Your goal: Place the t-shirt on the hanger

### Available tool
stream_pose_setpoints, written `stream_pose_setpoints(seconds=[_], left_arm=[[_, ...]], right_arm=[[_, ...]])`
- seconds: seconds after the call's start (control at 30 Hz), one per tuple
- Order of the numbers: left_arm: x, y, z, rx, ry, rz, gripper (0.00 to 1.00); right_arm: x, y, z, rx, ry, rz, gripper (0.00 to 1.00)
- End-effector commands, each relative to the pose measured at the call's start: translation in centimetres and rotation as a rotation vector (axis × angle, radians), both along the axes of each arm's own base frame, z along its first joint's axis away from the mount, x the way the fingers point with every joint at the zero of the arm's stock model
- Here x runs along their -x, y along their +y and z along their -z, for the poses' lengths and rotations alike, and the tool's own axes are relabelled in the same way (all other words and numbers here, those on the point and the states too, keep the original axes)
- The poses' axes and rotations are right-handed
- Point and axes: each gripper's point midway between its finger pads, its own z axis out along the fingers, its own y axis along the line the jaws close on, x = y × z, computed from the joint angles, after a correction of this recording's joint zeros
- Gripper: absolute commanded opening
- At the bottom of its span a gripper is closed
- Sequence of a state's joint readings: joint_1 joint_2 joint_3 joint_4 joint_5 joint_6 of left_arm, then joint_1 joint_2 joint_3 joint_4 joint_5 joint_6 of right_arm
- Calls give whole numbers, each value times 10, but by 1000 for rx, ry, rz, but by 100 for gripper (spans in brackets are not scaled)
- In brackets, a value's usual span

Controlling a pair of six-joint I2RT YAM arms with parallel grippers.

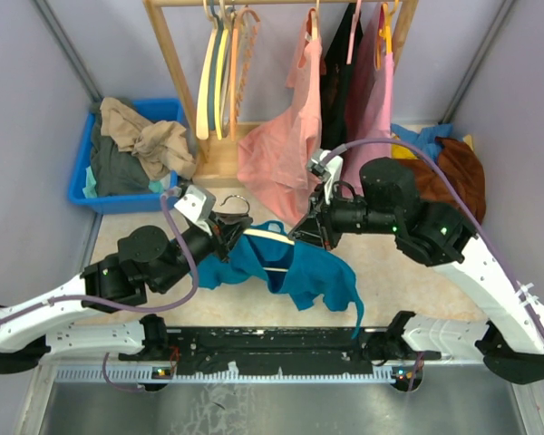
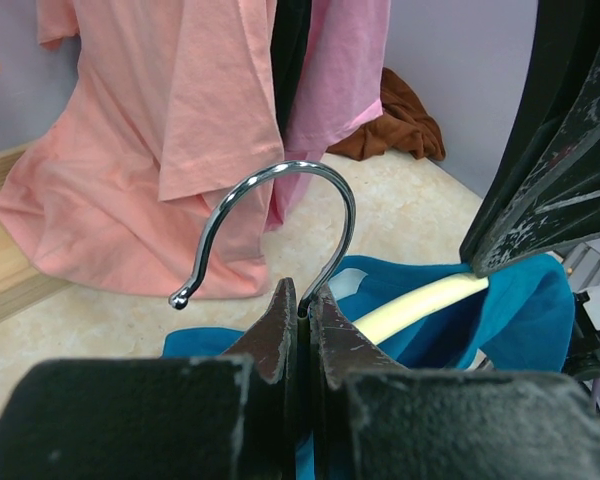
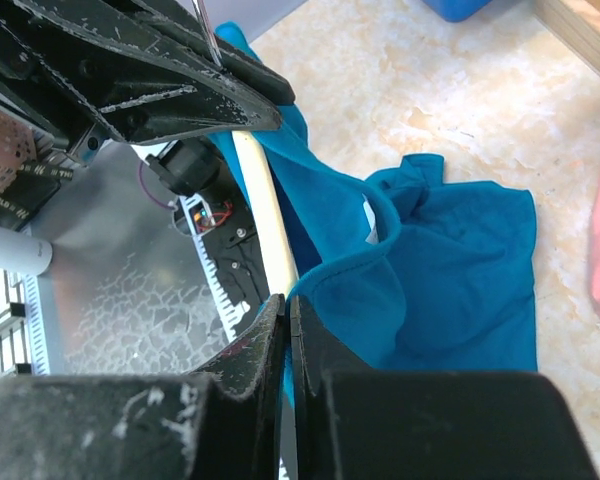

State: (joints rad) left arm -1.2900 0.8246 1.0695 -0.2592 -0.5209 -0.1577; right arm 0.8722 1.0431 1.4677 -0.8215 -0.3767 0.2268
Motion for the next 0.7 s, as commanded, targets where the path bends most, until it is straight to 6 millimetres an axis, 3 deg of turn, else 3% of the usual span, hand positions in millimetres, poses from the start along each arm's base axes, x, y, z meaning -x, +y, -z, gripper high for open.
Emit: stream_pose_setpoints(seconds=[0.0,0.67], left_arm=[[5,0,-32,140,-27,21,0],[4,-3,-29,142,-19,21,0]], right_arm=[[2,10,-17,-58,-61,-69,6],[23,5,0,-59,-49,-148,24]])
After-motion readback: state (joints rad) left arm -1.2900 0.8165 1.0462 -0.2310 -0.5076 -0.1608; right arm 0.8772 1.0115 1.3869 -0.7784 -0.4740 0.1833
